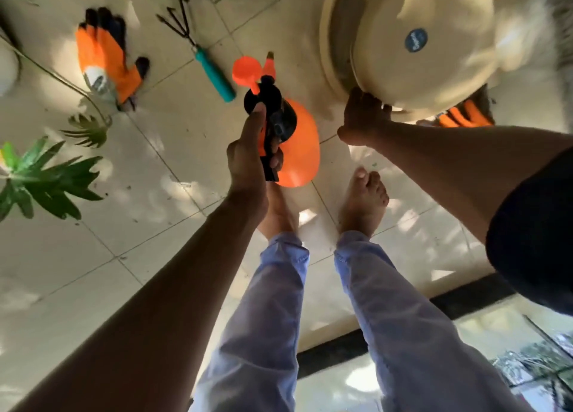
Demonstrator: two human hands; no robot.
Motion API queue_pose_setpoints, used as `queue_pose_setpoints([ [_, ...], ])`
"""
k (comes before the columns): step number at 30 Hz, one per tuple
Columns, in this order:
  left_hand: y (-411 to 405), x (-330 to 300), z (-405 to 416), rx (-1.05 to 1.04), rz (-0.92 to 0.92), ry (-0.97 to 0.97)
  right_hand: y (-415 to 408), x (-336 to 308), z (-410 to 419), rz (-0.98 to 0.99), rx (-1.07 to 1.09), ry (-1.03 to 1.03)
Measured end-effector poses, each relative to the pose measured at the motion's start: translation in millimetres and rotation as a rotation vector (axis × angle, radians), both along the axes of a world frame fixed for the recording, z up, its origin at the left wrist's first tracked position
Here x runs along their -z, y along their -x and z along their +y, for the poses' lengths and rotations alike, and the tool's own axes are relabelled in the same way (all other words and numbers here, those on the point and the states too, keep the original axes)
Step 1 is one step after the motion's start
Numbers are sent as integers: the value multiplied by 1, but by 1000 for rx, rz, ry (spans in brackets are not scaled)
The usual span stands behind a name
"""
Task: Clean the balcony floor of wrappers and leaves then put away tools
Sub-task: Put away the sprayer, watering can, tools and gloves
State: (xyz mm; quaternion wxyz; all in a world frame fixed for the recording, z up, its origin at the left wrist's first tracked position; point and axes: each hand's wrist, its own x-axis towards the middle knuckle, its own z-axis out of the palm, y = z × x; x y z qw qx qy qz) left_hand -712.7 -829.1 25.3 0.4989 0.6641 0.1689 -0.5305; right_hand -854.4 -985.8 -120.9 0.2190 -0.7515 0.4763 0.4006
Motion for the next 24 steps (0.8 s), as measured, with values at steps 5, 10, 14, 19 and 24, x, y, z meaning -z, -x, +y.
queue_pose_setpoints([
  [5,4,-4,-10,-3,-29,27,-1,-11,-6,-76,56,210],
  [10,19,-15,-26,-90,-31,9,4,-43,-23,-230,219,275],
  [14,29,-28,-43,-172,-45,-16,15,-82,-35,-334,222,357],
  [19,36,-52,-53,-241,-26,-16,35,-153,-54,-361,233,336],
  [24,46,-86,-53,-308,-27,33,51,-228,-45,-400,180,267],
])
